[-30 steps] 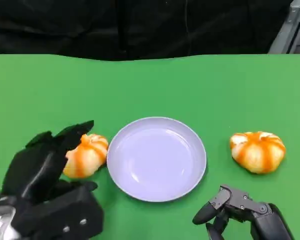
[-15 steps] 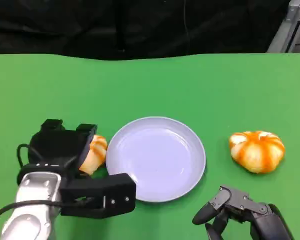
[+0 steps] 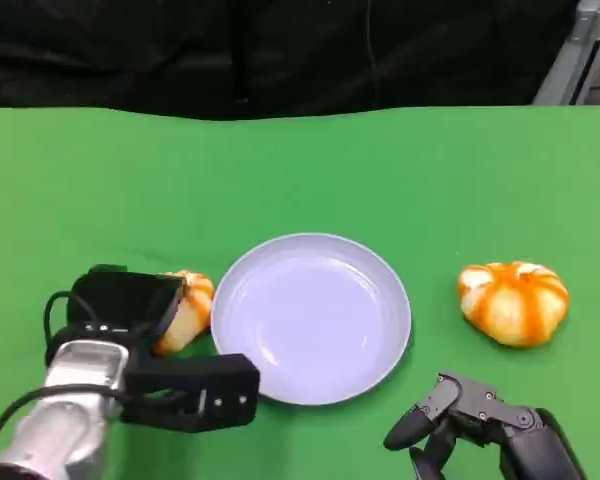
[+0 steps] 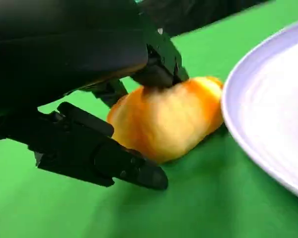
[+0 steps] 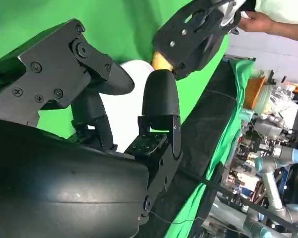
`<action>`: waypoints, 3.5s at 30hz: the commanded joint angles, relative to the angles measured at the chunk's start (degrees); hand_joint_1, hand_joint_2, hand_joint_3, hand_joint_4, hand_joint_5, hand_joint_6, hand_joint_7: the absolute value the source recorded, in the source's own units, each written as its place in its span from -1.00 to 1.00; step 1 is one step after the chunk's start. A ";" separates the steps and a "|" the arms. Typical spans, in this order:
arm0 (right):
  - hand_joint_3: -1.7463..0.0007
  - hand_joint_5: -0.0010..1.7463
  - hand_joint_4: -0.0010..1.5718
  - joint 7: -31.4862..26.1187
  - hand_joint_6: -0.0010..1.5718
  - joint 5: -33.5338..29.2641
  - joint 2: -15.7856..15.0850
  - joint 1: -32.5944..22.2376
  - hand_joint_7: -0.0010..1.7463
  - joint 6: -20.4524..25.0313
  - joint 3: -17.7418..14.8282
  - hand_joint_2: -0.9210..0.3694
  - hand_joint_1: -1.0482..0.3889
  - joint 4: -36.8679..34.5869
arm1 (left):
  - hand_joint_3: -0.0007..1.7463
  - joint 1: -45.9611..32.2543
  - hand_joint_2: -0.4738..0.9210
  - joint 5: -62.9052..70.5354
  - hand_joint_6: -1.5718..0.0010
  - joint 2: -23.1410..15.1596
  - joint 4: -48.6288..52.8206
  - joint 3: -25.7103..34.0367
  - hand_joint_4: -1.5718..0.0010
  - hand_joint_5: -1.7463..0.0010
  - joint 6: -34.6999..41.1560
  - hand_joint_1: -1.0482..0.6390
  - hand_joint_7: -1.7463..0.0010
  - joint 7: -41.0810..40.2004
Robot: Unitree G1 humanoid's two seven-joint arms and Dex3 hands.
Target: Grasp the bread from the table and place it into the plate.
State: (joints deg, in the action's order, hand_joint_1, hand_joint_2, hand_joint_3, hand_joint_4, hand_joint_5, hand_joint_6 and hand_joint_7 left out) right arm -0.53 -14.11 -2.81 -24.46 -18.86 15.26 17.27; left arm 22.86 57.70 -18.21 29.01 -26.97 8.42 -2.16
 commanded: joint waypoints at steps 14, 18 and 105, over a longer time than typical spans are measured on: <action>-0.36 0.83 -0.08 -0.36 -0.06 -0.46 -0.30 -0.09 0.37 0.01 0.03 -0.23 0.41 0.36 | -0.97 -4.71 0.97 -7.58 0.26 -3.84 -4.82 7.63 -0.03 -1.00 0.32 0.05 -1.00 -16.28; -0.36 0.83 -0.07 -0.02 -0.06 0.00 -0.36 -0.20 0.37 0.25 0.02 -0.24 0.37 0.61 | -0.95 -5.33 0.99 -6.96 0.19 -3.89 -7.47 7.23 -0.07 -1.00 -1.78 0.04 -1.00 -21.66; -0.19 0.85 -0.08 0.90 -0.06 1.67 -1.69 -1.38 0.34 0.80 -1.38 -0.37 0.24 2.34 | 0.51 -40.36 0.34 -60.45 0.00 11.24 -50.34 28.49 -0.03 -0.89 -14.01 0.17 -0.63 16.53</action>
State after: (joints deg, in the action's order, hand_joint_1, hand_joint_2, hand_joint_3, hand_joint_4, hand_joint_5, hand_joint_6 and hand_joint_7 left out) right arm 0.12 -13.12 -4.04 -25.55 -17.49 14.31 19.15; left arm -17.20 -2.22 -6.55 -21.68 1.33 -4.69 14.91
